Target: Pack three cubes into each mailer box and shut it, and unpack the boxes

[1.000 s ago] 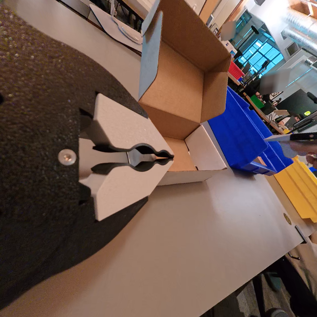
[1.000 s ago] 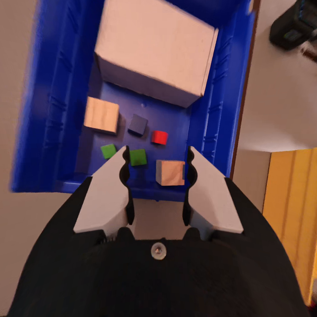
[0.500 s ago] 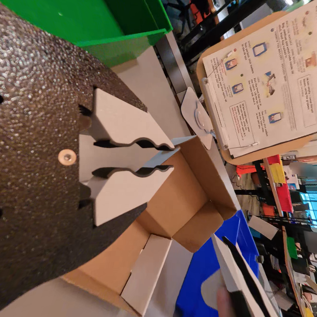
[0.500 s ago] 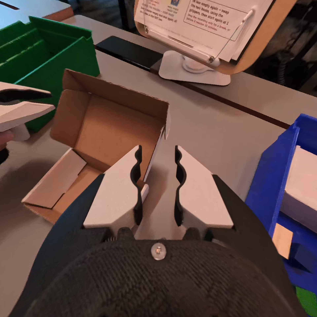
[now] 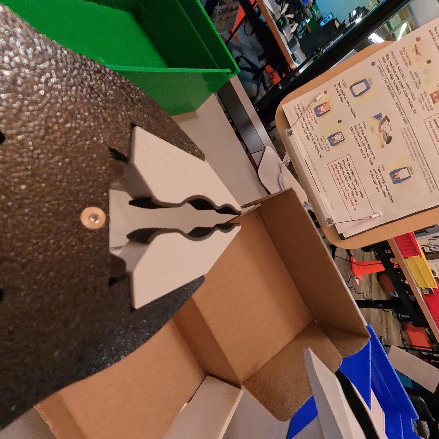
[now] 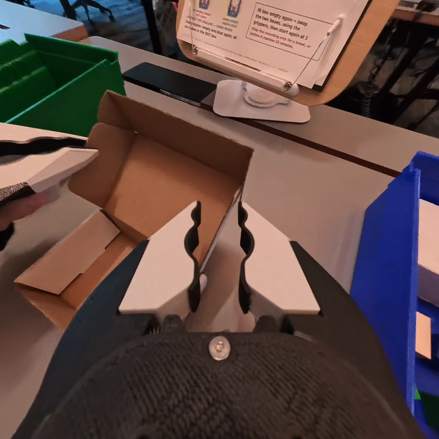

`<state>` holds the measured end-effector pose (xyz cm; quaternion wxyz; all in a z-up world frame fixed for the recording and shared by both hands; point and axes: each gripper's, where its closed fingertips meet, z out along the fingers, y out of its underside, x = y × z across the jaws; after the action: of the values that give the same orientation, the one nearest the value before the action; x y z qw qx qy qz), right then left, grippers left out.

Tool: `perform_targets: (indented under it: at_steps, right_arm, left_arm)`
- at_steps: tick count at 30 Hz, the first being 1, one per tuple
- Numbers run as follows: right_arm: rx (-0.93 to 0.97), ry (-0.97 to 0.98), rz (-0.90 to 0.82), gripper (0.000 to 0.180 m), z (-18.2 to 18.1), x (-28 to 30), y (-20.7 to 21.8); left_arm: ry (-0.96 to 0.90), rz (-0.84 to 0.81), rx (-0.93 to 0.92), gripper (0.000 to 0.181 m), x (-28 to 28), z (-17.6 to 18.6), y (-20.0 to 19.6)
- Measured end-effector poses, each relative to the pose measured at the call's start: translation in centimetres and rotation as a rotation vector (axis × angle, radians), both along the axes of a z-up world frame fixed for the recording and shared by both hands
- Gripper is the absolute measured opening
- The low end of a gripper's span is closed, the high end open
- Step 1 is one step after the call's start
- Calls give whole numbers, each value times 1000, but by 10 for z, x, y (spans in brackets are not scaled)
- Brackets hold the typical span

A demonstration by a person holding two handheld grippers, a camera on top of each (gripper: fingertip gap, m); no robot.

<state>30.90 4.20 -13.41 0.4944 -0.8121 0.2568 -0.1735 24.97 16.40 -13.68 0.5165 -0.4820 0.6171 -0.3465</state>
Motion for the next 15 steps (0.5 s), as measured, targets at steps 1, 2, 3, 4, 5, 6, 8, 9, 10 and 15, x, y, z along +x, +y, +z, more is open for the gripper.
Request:
perform_targets:
  at_steps: [1, 2, 3, 4, 5, 6, 8, 9, 10, 15]
  right_arm:
    - [-2, -7, -6, 20, 0, 1, 0]
    - [-15, -21, -19, 17, 0, 4, -2]
    - [-31, -29, -26, 15, -1, 6, -3]
    - [-26, -38, -32, 12, 0, 8, -2]
    - [-3, -58, -38, 10, 3, 9, 0]
    - [28, -88, -40, 7, 7, 10, 4]
    - [53, -134, -57, 5, 11, 12, 8]
    - [64, -165, -75, 5, 13, 15, 9]
    - [87, -195, -93, 5, 15, 16, 10]
    - [191, -352, -184, 4, 24, -8, -5]
  left_arm:
    - [-5, 1, 5, 4, 0, 0, -1]
    - [-10, 4, 8, 4, 0, 1, -1]
    - [-20, 7, 14, 4, 1, 2, -1]
    - [-38, 11, 17, 4, 1, 5, -1]
    - [-66, 12, 14, 4, 2, 9, -1]
    - [-103, 7, 8, 4, 4, 15, -2]
    - [-167, 9, 22, 4, 9, 25, -2]
    - [-191, 9, 35, 4, 12, 27, -2]
    - [-207, 7, 39, 4, 14, 28, -2]
    - [-221, -17, 75, 4, -6, 16, -11]
